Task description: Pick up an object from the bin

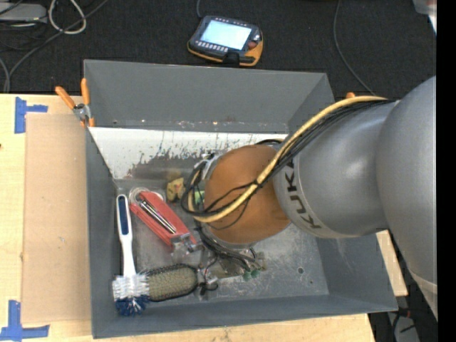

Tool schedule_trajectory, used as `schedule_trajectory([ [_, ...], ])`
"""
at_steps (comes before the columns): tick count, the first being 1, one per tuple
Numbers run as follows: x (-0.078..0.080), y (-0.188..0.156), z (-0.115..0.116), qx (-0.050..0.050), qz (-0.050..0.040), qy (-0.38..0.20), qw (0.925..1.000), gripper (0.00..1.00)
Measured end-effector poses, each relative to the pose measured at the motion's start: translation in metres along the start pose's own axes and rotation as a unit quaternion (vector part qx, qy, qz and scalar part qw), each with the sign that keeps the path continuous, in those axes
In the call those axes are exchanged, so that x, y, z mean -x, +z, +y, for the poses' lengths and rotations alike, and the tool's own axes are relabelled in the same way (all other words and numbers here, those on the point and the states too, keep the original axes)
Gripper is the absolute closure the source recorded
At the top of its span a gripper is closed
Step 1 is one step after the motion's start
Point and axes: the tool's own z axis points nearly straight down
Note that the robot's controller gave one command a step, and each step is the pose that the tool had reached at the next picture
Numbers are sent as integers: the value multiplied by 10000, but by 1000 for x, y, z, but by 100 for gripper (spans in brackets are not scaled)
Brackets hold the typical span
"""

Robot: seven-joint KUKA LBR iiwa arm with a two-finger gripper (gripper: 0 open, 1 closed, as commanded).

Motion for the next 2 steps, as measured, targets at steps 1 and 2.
schedule_trajectory([
  [1, 0, 0, 0, 1, 3, 6, 10000, 100],
  [2, -2, -17, 0, 5, 37, 11, 10000, 100],
])
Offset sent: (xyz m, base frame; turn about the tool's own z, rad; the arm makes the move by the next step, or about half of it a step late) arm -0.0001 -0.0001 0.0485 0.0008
